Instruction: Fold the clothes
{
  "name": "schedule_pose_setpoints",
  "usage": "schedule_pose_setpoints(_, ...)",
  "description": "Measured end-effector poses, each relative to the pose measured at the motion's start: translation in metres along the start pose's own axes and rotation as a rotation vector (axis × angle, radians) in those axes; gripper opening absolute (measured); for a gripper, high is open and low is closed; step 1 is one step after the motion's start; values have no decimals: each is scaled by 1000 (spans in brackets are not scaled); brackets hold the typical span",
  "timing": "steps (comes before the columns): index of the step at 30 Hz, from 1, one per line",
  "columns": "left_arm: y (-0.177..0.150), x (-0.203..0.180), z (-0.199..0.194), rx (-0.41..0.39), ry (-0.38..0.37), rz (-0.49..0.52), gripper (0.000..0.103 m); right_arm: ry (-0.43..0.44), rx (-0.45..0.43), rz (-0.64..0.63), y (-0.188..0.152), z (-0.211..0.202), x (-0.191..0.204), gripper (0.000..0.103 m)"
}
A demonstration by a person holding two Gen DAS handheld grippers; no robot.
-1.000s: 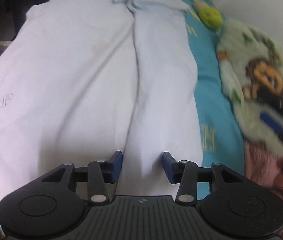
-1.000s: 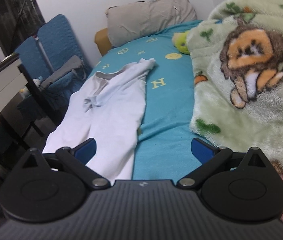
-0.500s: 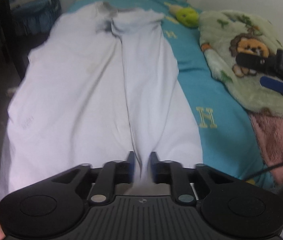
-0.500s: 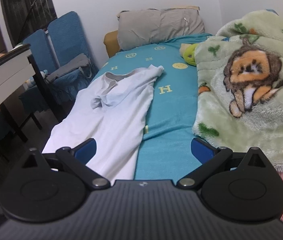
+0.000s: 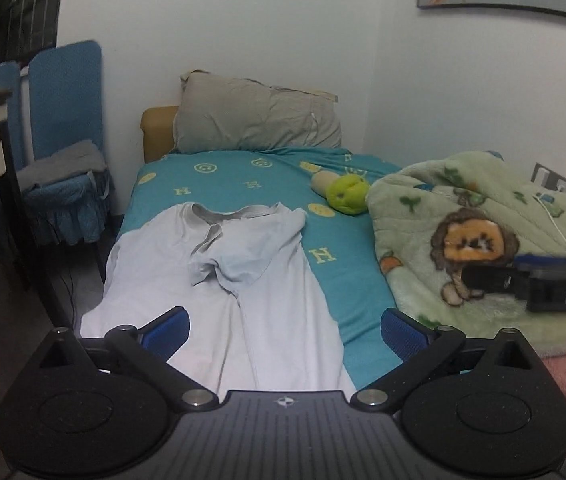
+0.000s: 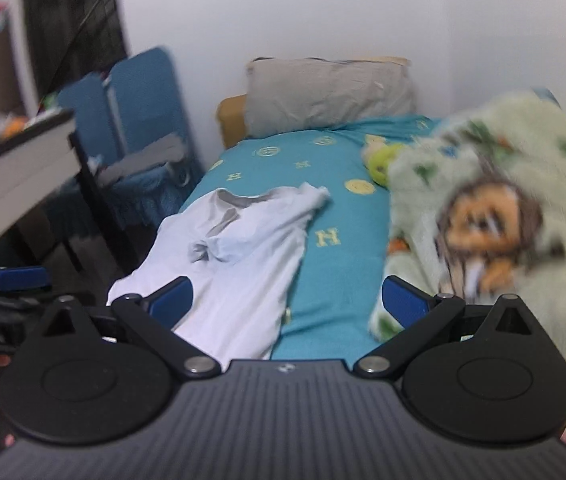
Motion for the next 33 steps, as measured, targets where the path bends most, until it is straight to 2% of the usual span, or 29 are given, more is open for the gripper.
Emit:
schedule_pose_setpoints(2,-13,14,12,22,5,-23,103,16,29,-95,25,11,19,103)
schedule_pose_setpoints(5,-34,32,23,53,60,-39,103,65,67,-229,61,42,62,103)
schedule_pose_setpoints(8,-49,46,31,90,58,-52,103,138,182,-411,85,93,121,103)
schedule_pose_setpoints(11,-54,56,37,74,52,-86,103,154,291,-600,92,151,185,103)
schedule_pose_setpoints(14,-58,66,53,87,74,-95,102,185,367,-732,87,210,248,102)
schedule_pose_setpoints(18,-75,80,82,149,123,-83,101,250,437,-952,62,277,332,102)
schedule_pose_setpoints(24,-81,110,118,208,65,-232,100,304,547,-1246,3,360,428,101)
schedule_pose_setpoints(28,-90,125,134,241,31,-288,100,265,665,-1426,-48,412,450,101)
schedule_pose_setpoints(30,-93,126,135,232,28,-291,101,239,727,-1515,-74,438,458,99)
schedule_pose_setpoints(33,-92,125,137,224,35,-286,101,147,787,-1607,-104,470,456,98)
Point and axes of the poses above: each gripper's, at about its wrist camera, not at the fingertips, and z roughly the way its jaws point, x to its left, y to its top, the point moved 1 cm from there along z, roughly the way its jaws point, and after that the axes turned 3 degrees about x, right-handed, at the moved point
